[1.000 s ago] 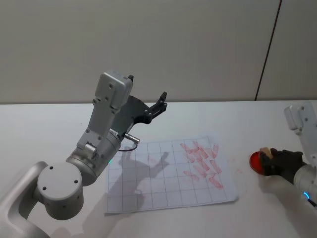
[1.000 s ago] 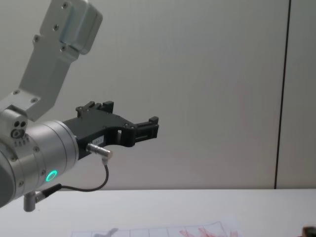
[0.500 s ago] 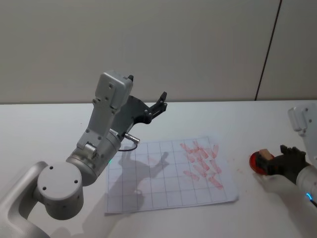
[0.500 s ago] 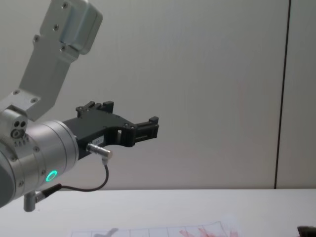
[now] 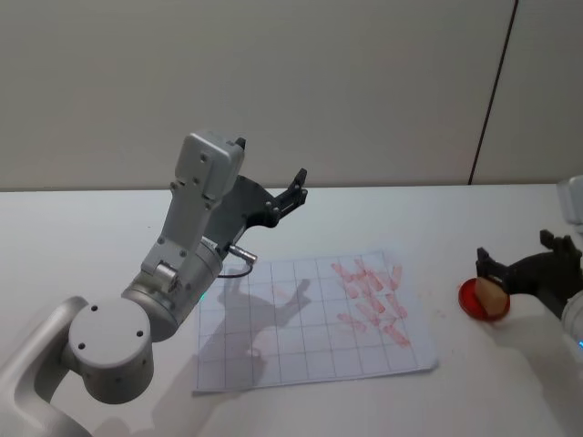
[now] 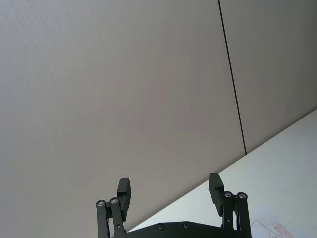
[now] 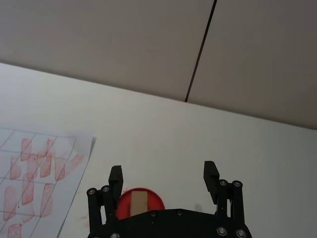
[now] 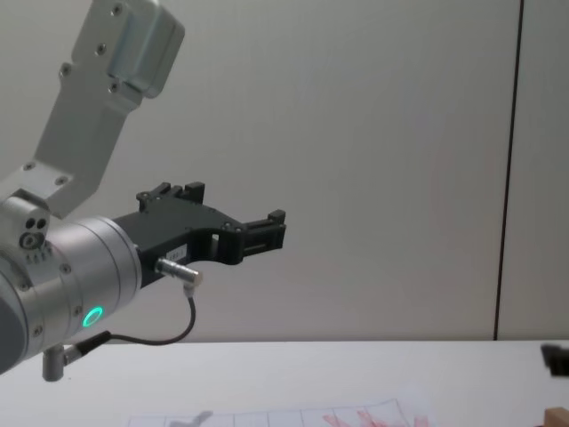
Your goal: Use the one hand to pick up the stamp and affix it onto the A4 paper.
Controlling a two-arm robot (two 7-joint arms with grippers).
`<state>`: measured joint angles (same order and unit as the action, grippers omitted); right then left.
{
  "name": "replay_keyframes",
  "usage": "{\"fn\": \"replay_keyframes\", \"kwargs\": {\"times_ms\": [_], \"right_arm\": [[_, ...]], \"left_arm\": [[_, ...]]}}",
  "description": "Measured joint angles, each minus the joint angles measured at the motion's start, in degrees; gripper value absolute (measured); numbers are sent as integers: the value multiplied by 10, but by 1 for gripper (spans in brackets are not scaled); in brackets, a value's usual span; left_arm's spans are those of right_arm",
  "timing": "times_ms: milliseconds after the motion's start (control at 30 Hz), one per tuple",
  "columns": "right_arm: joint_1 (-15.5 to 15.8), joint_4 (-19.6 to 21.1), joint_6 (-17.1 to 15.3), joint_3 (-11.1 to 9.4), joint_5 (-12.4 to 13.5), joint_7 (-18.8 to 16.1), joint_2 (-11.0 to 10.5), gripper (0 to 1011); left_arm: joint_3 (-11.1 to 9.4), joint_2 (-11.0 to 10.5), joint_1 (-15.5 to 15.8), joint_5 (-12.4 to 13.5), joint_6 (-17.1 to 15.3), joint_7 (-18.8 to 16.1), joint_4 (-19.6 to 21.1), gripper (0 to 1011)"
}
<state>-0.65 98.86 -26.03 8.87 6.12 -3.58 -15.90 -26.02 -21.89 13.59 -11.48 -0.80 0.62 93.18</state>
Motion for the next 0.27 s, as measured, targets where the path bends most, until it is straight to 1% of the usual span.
{"fn": "replay_keyframes", "kwargs": {"times_ms": [100, 200, 267], "right_arm": [[8, 11, 29, -5, -1, 6, -5, 1001], [13, 18, 45, -8, -1, 9, -8, 1001], [18, 24, 61, -11, -1, 12, -11, 1001]], "left_arm": [[0, 0, 0, 0, 0, 0, 0, 1001], [0, 0, 0, 0, 0, 0, 0, 1001], [0, 0, 0, 0, 0, 0, 0, 1001]]}}
